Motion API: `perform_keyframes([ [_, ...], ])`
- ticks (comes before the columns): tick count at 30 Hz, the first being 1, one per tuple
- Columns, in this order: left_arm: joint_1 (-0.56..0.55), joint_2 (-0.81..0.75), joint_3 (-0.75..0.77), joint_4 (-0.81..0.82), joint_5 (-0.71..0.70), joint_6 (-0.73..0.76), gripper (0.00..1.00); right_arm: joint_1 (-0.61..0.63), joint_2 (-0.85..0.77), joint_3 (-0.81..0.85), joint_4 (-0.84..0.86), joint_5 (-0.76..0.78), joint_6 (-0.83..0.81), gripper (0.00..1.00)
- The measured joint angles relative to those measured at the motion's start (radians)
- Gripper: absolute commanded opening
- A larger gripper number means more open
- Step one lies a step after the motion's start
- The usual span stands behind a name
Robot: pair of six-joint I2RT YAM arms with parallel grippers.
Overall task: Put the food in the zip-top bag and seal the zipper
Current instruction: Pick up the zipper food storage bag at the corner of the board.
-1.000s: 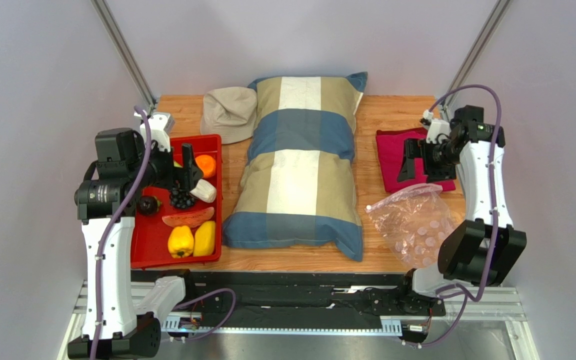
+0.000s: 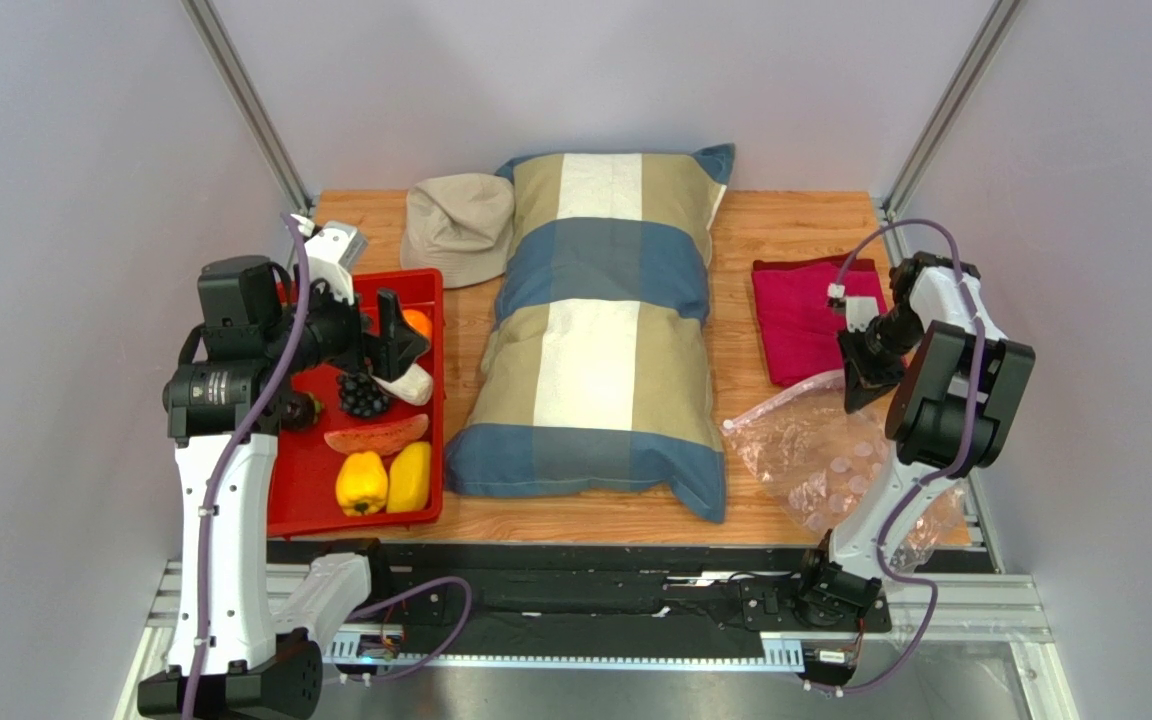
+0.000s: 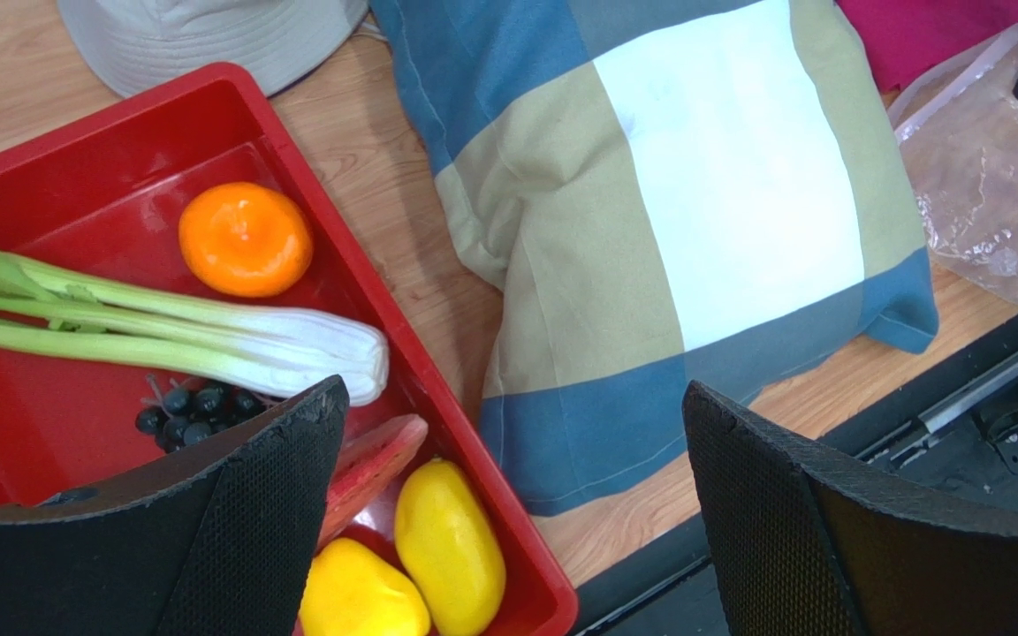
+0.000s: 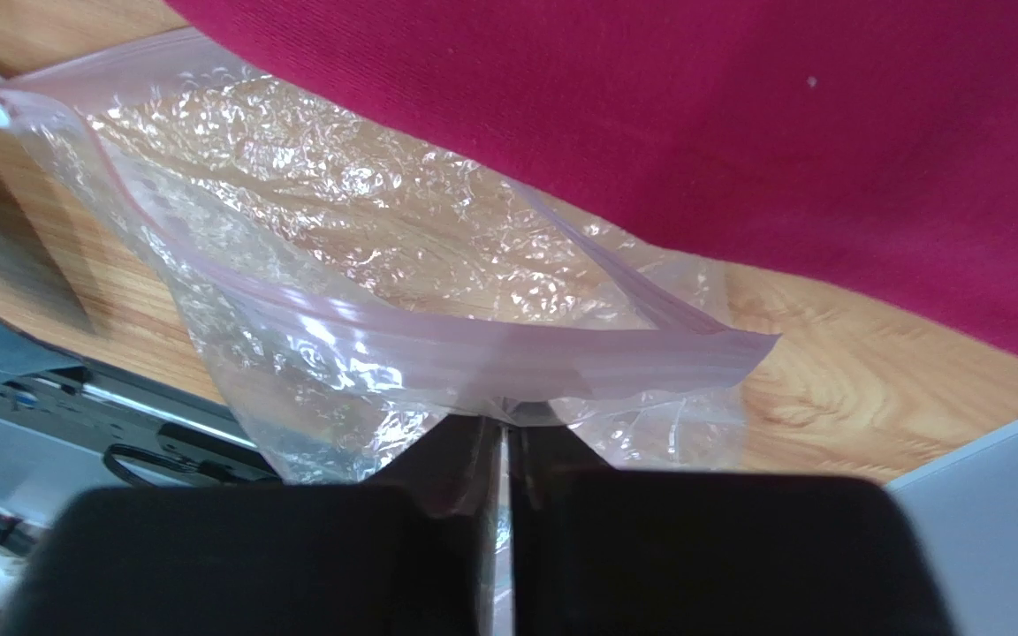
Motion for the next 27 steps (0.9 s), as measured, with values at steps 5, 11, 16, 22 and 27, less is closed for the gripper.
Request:
perform_keyframes([
  [5,0.0,0.0,-0.005,0.023,0.018,-0.001,0.99,0.0,-0.001,-0.029,0.021,0.002,-0.013,0.0],
  [11,0.0,-0.002,-0.011,0.038,0.032,-0.004,0.99,-0.001,-0.084,-0.045,0.027,-0.017,-0.044,0.0],
  [16,0.0,-0.004,-0.018,0.039,0.045,-0.003,0.99,-0.001,-0.228,-0.002,-0.038,-0.1,-0.08,0.0],
  [22,0.0,0.01,-0.016,0.04,0.085,0.002,0.99,0.007,-0.318,0.177,-0.068,-0.274,-0.144,0.0],
  [27,-0.002,0.081,0.03,0.039,0.164,0.001,0.93,0.063,-0.388,0.246,-0.074,-0.391,-0.216,0.0],
])
